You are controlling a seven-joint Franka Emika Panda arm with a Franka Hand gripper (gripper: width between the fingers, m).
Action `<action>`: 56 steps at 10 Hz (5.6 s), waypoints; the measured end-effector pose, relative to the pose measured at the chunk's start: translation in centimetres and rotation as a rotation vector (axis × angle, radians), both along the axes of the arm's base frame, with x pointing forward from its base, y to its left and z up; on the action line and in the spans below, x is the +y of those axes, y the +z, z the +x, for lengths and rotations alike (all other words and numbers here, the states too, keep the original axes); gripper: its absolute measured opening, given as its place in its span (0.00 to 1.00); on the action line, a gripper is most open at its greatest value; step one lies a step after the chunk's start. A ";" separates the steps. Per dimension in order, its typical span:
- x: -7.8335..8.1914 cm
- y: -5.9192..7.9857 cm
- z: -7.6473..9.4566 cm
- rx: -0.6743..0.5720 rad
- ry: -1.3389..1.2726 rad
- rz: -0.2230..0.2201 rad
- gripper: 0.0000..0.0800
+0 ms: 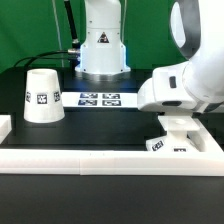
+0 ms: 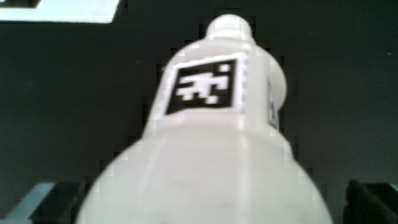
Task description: Assemble lamp
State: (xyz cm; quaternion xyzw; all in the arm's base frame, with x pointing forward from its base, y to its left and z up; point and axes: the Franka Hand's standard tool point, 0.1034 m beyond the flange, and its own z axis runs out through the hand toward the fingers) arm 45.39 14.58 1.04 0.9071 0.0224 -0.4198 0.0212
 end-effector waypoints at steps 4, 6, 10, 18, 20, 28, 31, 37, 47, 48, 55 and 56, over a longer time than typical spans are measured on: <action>-0.2 -0.4 -0.3 -0.003 0.000 -0.001 0.72; -0.2 -0.4 -0.3 -0.003 0.000 -0.001 0.72; -0.9 0.7 0.5 -0.010 0.045 0.068 0.72; -3.0 6.1 2.6 -0.043 0.035 0.106 0.72; -3.0 5.8 3.0 -0.064 0.036 0.112 0.72; -4.6 8.2 6.5 -0.631 0.040 0.153 0.72; -4.9 8.3 7.3 -0.808 0.037 0.155 0.72; -5.5 7.8 8.3 -1.005 0.091 0.176 0.72; -5.3 11.1 11.0 -1.006 0.164 0.208 0.72; -5.4 13.1 12.9 -1.025 0.180 0.216 0.72; -5.5 13.0 13.8 -1.154 0.215 0.218 0.72; -5.3 13.7 14.7 -1.187 0.218 0.219 0.72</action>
Offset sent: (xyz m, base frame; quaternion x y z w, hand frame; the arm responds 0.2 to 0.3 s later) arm 0.0000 0.0000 0.0000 0.0000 0.0000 0.0000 1.0000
